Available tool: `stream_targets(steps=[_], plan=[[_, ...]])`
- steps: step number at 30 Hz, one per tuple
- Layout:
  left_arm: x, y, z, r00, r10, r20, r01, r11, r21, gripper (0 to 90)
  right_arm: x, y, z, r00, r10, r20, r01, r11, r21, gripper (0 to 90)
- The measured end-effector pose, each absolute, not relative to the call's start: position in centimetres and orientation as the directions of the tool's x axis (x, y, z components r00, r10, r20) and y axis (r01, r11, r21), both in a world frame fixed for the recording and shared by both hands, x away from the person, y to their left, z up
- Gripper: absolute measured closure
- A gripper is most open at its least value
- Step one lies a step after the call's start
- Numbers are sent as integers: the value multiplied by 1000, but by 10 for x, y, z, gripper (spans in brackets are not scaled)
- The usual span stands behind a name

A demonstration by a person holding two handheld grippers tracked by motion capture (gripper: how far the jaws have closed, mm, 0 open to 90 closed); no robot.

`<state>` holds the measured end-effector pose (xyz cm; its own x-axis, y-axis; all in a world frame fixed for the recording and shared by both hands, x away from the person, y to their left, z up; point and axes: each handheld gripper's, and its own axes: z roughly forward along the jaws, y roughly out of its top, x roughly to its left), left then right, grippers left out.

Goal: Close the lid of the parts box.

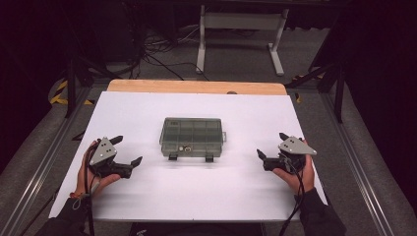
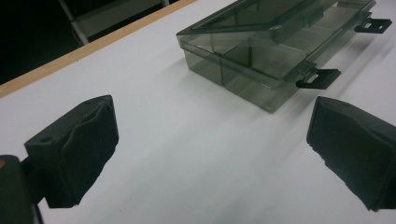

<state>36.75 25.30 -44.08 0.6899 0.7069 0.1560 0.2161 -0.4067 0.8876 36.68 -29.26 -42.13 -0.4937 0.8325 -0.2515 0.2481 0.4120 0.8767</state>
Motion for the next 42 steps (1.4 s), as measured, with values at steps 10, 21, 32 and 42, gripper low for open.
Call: stream_targets(steps=[10, 21, 32, 42], plan=[[355, 250, -445, 705, 691, 158, 215, -420, 882, 29, 347, -298, -427, -483, 833, -271, 232, 421, 877, 43], [334, 259, -452, 704, 698, 132, 241, -409, 880, 28, 333, -295, -437, -495, 825, -275, 240, 433, 869, 37], [328, 258, -456, 708, 695, 129, 255, -421, 871, 23, 327, -293, -441, -505, 821, -266, 238, 429, 872, 38], [325, 260, -454, 708, 692, 141, 233, -417, 878, 24, 325, -292, -438, -504, 820, -272, 227, 429, 874, 38]])
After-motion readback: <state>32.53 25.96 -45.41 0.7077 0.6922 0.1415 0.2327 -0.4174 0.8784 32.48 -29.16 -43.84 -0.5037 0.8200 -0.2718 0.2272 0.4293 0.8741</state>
